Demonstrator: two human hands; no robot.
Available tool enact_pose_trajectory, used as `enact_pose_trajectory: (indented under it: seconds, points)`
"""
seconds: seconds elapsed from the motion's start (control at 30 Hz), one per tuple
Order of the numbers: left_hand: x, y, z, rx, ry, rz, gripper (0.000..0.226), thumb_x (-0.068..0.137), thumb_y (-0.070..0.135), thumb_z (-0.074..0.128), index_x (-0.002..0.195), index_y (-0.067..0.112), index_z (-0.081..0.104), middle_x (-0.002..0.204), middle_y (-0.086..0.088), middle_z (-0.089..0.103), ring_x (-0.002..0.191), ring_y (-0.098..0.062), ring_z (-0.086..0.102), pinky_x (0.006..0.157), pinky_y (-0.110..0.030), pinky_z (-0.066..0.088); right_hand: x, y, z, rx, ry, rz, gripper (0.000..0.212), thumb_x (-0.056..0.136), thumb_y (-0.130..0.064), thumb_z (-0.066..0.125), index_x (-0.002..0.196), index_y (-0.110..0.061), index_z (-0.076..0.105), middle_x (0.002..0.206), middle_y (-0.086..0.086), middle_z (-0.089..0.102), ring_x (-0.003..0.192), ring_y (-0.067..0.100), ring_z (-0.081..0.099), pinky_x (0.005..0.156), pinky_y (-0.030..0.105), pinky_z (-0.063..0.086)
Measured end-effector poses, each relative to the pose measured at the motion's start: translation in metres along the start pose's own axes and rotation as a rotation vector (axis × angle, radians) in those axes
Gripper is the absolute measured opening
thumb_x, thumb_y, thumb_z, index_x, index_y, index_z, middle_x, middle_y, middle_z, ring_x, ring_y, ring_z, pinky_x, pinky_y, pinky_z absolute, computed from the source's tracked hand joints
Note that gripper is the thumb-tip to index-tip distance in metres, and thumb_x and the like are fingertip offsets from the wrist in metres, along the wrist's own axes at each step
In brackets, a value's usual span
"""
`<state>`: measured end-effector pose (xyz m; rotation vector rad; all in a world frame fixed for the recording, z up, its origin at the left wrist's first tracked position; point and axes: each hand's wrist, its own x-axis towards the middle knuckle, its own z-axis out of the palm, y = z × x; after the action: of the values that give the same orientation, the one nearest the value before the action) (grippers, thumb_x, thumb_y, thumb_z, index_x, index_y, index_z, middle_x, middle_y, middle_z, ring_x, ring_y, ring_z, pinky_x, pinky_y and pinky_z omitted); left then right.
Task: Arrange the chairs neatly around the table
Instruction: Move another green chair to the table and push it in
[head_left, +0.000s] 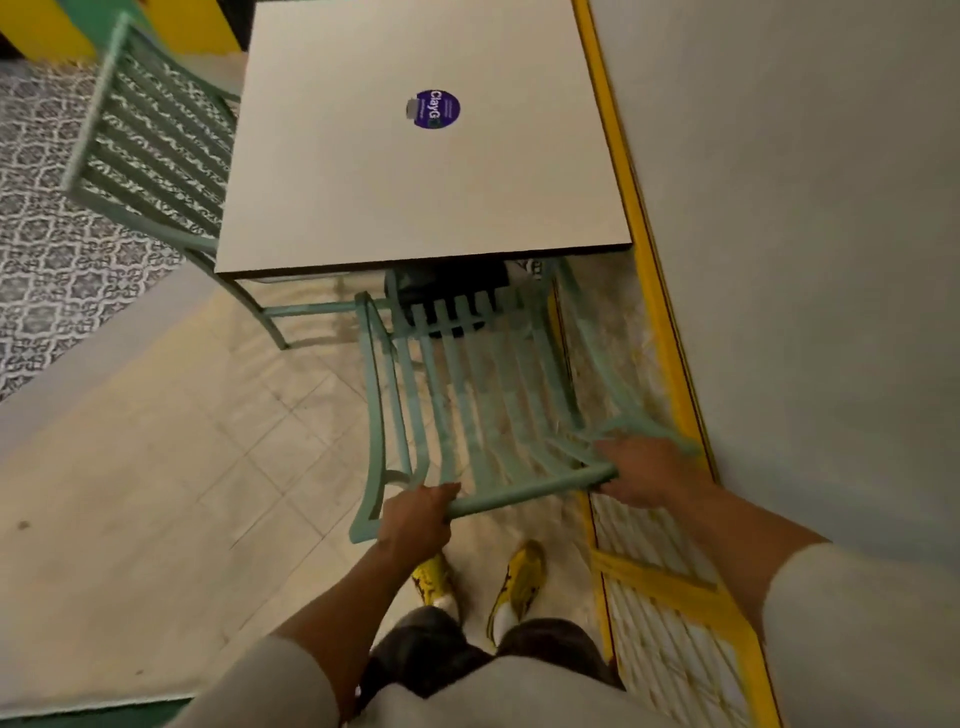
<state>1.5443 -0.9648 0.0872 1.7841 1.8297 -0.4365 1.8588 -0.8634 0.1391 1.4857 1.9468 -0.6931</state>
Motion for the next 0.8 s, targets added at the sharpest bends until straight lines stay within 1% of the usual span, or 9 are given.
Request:
enact_pose_trajectory:
  seconds: [0.03,0.1,0.23,0.3,0.37,0.47,0.57,0.73,0.8]
  points:
    - [0.0,0.0,0.0,0.002,0.004,0.007,0.054,0.096,0.031,0.061,0.149,0.042,0.055,0.123,0.002,0.073,0.11,-0.025,0.072,0.089,-0.04,0.06,-0.001,0.001,0.003,0.011,0.018,-0.01,0.077,0.094,-0.078,0.06,0.16,-0.038,0.051,0.158,0.004,0.06,0.14,0.03,0.06,0.11,0.047,0.054]
    - [0.0,-0.001,0.001,0.001,-0.001,0.013,0.055,0.097,0.03,0.062,0.15,0.041,0.054,0.125,0.002,0.073,0.112,-0.024,0.071,0.092,-0.041,0.06,-0.002,0.002,0.007,0.011,0.032,-0.022,0.073,0.096,-0.075,0.061,0.161,-0.043,0.049,0.155,0.005,0.062,0.141,0.03,0.059,0.112,0.048,0.052]
    - [-0.002,-0.001,0.003,0.0,0.01,0.005,0.057,0.097,0.029,0.063,0.151,0.043,0.053,0.13,0.002,0.071,0.118,-0.024,0.069,0.098,-0.041,0.057,-0.004,0.003,0.015,-0.003,0.037,-0.006,0.074,0.096,-0.076,0.06,0.163,-0.049,0.044,0.162,0.003,0.056,0.151,0.031,0.05,0.117,0.047,0.047]
    - [-0.001,-0.004,0.006,0.001,0.013,0.016,0.057,0.097,0.027,0.064,0.151,0.044,0.053,0.131,0.003,0.07,0.119,-0.022,0.068,0.099,-0.041,0.056,-0.005,0.004,0.024,0.006,0.028,0.006,0.075,0.096,-0.078,0.058,0.163,-0.05,0.042,0.163,0.002,0.055,0.152,0.032,0.048,0.118,0.049,0.044]
    - [-0.002,-0.006,0.008,-0.005,0.03,0.033,0.057,0.098,0.025,0.065,0.15,0.045,0.053,0.13,0.006,0.07,0.118,-0.019,0.068,0.098,-0.038,0.056,-0.008,0.004,0.034,0.013,0.027,0.011,0.075,0.095,-0.08,0.056,0.163,-0.051,0.041,0.161,-0.002,0.058,0.151,0.032,0.05,0.116,0.052,0.044]
    - [-0.002,-0.009,0.01,-0.011,0.031,0.05,0.057,0.098,0.024,0.065,0.15,0.045,0.052,0.13,0.006,0.07,0.115,-0.016,0.068,0.095,-0.033,0.056,-0.011,0.003,0.047,0.002,0.047,0.008,0.075,0.095,-0.082,0.053,0.162,-0.052,0.04,0.158,-0.007,0.06,0.147,0.029,0.054,0.113,0.05,0.045]
    - [-0.002,-0.013,0.012,-0.01,0.029,0.06,0.059,0.099,0.023,0.065,0.151,0.045,0.051,0.129,0.006,0.07,0.114,-0.015,0.068,0.095,-0.032,0.057,-0.014,0.001,0.054,-0.006,0.074,0.017,0.073,0.096,-0.083,0.051,0.161,-0.053,0.041,0.156,-0.008,0.062,0.143,0.028,0.057,0.109,0.049,0.047]
    - [0.003,-0.024,0.009,0.01,0.043,0.07,0.059,0.099,0.023,0.064,0.153,0.043,0.05,0.126,0.007,0.071,0.111,-0.014,0.068,0.092,-0.03,0.056,-0.008,-0.01,0.051,0.028,0.066,0.024,0.058,0.104,-0.065,0.058,0.159,-0.06,0.042,0.156,-0.015,0.06,0.146,0.03,0.051,0.11,0.05,0.043]
    - [0.006,-0.031,0.005,0.038,0.045,0.06,0.059,0.099,0.024,0.064,0.153,0.044,0.05,0.124,0.008,0.071,0.11,-0.014,0.068,0.093,-0.032,0.056,-0.003,-0.016,0.049,0.032,0.067,0.03,0.055,0.105,-0.065,0.057,0.158,-0.06,0.044,0.155,-0.015,0.061,0.145,0.03,0.051,0.11,0.049,0.042]
